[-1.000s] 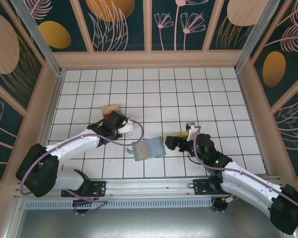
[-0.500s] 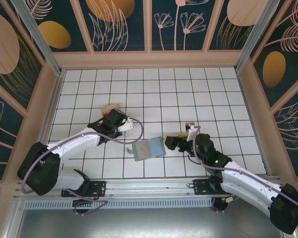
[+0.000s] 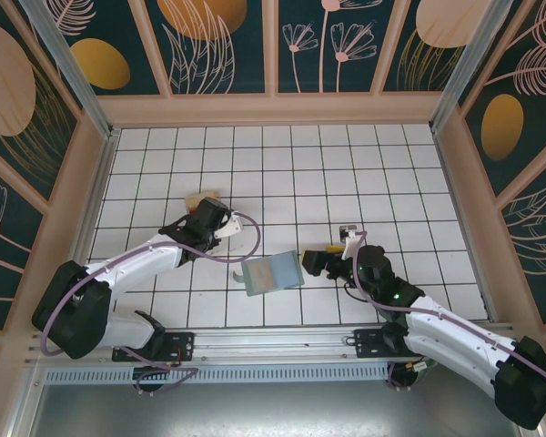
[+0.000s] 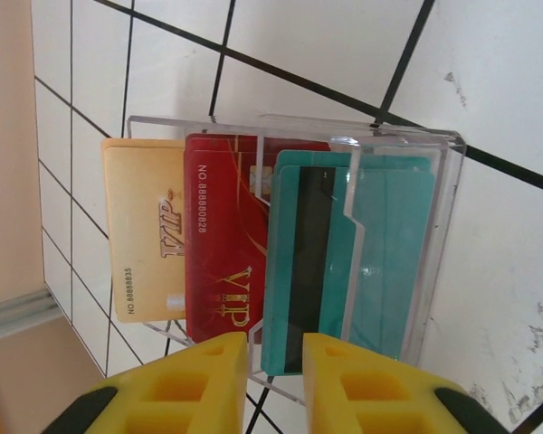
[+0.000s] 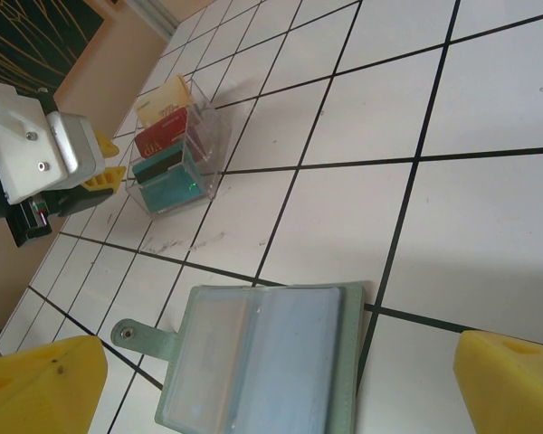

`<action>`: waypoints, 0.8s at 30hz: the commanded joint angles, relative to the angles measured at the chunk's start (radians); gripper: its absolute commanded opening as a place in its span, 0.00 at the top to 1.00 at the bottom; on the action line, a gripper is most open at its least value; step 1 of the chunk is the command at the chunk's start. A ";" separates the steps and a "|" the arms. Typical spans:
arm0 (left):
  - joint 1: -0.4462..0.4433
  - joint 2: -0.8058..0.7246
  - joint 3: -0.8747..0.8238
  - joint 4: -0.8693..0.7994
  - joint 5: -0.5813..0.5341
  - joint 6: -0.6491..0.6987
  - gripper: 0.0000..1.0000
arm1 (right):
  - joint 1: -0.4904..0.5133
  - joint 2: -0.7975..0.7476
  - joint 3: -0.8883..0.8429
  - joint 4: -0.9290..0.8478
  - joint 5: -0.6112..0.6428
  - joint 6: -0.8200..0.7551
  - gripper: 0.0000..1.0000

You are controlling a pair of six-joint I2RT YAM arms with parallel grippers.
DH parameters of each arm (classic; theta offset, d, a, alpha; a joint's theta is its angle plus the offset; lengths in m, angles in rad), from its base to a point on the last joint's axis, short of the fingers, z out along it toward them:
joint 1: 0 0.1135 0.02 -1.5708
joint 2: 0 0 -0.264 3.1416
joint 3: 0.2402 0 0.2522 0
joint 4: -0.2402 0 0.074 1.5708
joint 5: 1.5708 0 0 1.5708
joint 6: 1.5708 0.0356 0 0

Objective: Take the credit cards out of the card holder

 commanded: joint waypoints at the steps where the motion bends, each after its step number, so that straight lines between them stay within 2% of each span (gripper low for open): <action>1: 0.020 0.010 0.008 0.033 -0.025 -0.003 0.74 | 0.006 -0.003 0.016 -0.004 -0.015 -0.001 0.01; 5: 0.024 0.001 0.038 0.025 -0.018 -0.022 0.64 | 0.006 -0.003 0.015 -0.002 -0.015 -0.002 0.01; 6: 0.023 -0.004 0.047 0.024 -0.015 -0.033 0.57 | 0.005 -0.001 0.015 -0.001 -0.015 -0.002 0.01; 8: 0.024 -0.018 0.074 0.018 0.006 -0.085 0.34 | 0.006 0.002 0.014 0.002 -0.015 -0.002 0.01; 10: 0.023 -0.035 0.116 -0.005 0.050 -0.179 0.05 | 0.007 0.006 0.015 0.004 -0.017 -0.002 0.01; 11: 0.023 -0.043 0.133 -0.012 0.066 -0.219 0.02 | 0.006 0.010 0.015 0.005 -0.020 -0.002 0.01; 15: 0.024 -0.082 0.189 -0.024 0.100 -0.474 0.02 | 0.007 0.019 0.021 -0.003 -0.014 -0.004 0.01; 19: 0.023 -0.119 0.228 -0.109 0.135 -0.734 0.01 | 0.009 0.032 0.023 0.000 -0.016 -0.007 0.02; 24: 0.023 -0.132 0.307 -0.273 0.123 -1.068 0.01 | 0.015 0.071 0.026 0.012 -0.020 -0.013 0.11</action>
